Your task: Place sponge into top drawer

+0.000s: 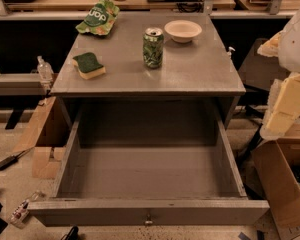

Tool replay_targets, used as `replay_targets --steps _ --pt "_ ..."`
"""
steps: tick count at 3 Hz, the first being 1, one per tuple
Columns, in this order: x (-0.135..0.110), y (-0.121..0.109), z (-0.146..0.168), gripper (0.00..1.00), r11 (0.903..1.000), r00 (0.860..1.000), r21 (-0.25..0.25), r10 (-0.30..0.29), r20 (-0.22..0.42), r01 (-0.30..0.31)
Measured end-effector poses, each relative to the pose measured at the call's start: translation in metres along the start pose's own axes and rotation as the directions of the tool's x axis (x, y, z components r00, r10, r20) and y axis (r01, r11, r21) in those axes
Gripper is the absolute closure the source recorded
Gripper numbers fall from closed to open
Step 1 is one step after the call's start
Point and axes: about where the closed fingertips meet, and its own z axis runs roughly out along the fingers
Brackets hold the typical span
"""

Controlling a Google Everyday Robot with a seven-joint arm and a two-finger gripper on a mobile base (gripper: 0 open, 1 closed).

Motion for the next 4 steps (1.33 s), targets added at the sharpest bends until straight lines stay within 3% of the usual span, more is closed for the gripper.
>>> replay_targets --steps 1,2,3,4 --pt "0.0 0.0 0.0 0.0 1.0 1.0 0.0 0.0 0.0 0.0" --pt "-0.01 -0.009 0.007 0.0 0.9994 0.998 0.033 -0.007 0.063 0.005" --pt "-0.043 -0.024 0.025 0.0 0.9967 0.969 0.081 -0.025 0.245 0.005" --pt "-0.075 -0.029 0.042 0.0 0.9926 0.91 0.099 0.023 0.414 -0.07"
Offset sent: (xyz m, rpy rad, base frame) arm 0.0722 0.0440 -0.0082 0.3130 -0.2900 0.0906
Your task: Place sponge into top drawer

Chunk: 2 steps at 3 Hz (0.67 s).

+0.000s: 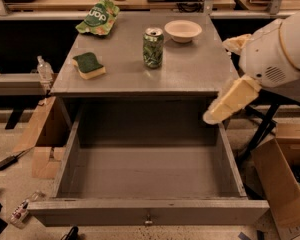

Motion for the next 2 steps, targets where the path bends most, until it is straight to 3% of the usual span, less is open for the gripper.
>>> replay_targets --steps 1,2 --pt "-0.029 -0.017 0.035 0.0 0.9785 0.972 0.075 0.18 0.149 -0.192" --pt "-0.049 -0.042 0.055 0.0 0.9218 0.91 0.122 0.33 0.25 -0.368"
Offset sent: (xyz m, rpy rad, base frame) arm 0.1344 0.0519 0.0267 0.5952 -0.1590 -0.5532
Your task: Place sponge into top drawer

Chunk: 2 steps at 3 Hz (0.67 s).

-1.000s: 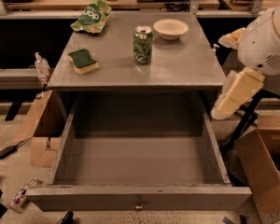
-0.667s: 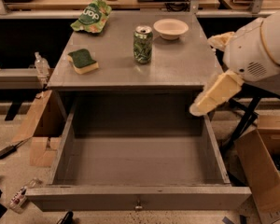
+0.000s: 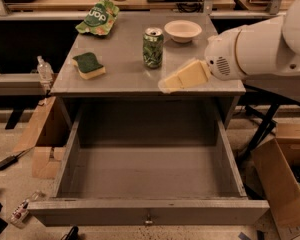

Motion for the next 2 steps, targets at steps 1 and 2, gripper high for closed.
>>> replay_targets --steps 1,2 --pt "-0.0167 -0.0155 -0.0031 0.0 0.9963 0.997 0.061 0.057 0.061 -0.06" --pt "-0.0177 -0.0109 0.003 0.0 0.9976 0.997 0.05 0.045 0.066 -0.048"
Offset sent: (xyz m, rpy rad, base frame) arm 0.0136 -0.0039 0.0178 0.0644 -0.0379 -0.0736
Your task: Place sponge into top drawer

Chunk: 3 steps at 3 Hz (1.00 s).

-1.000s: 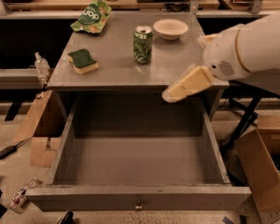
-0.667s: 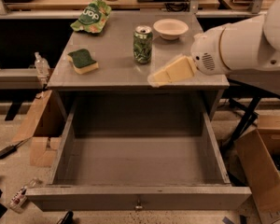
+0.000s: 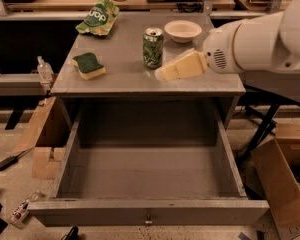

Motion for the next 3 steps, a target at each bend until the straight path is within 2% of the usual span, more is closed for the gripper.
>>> replay_targets --steps 1,2,3 --pt "-0.003 0.023 0.037 0.0 0.9987 0.999 -0.05 -0.008 0.042 0.01" --pt "-0.005 0.056 0.101 0.0 0.9903 0.995 -0.135 -0.023 0.095 0.036" --pt "-0.012 0.079 0.159 0.0 0.9802 0.99 -0.191 -0.023 0.142 0.05"
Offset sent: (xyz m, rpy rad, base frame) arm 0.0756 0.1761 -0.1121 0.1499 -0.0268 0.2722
